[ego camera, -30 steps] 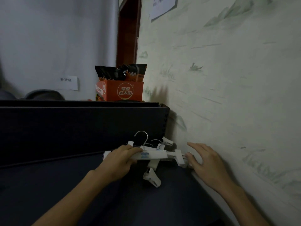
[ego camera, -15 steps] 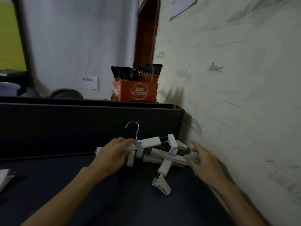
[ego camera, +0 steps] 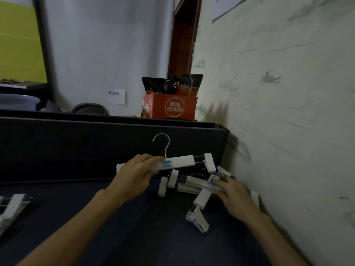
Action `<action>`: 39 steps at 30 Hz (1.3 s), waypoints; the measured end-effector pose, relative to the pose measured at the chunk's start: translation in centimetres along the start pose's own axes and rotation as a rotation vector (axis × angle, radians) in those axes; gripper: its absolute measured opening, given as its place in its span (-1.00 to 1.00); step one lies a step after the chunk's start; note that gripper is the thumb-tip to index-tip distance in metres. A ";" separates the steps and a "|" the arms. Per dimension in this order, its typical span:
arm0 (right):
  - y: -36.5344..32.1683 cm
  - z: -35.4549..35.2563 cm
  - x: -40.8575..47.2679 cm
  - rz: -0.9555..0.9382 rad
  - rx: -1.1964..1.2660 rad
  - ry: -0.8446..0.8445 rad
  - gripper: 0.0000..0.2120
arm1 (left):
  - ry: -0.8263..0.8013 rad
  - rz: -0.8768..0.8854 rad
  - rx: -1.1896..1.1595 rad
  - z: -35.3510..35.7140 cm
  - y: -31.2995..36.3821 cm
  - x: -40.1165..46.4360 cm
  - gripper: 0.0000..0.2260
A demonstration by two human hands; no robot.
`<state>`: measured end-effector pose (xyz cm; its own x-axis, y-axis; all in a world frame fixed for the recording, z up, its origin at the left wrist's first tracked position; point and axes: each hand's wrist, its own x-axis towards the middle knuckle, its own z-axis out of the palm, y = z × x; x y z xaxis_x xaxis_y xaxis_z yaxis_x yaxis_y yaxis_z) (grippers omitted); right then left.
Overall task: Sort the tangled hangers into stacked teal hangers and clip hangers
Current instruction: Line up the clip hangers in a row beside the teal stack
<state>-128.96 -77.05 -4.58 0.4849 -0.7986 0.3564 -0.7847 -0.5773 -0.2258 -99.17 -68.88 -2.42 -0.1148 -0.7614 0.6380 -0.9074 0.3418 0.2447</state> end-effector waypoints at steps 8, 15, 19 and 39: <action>-1.3 0.0 -0.5 0.015 0.016 0.017 -0.66 | 0.038 -0.018 -0.004 -0.8 0.2 -0.1 -0.60; -2.2 -1.1 -1.3 -0.036 0.046 0.068 -0.65 | 0.041 -0.067 0.002 -1.7 0.9 -0.7 -0.61; -3.2 -1.5 -2.3 -0.070 0.050 0.077 -0.64 | 0.056 -0.099 0.025 -2.6 1.5 -1.8 -0.62; -15.8 1.7 -7.0 -0.476 0.166 0.062 -0.57 | 0.020 -0.491 0.373 -13.2 0.4 -16.4 -0.61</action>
<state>-119.31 -62.64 -5.09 0.7461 -0.4312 0.5073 -0.4074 -0.8983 -0.1644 -92.28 -48.97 -3.13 0.3569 -0.7691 0.5302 -0.9330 -0.2650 0.2437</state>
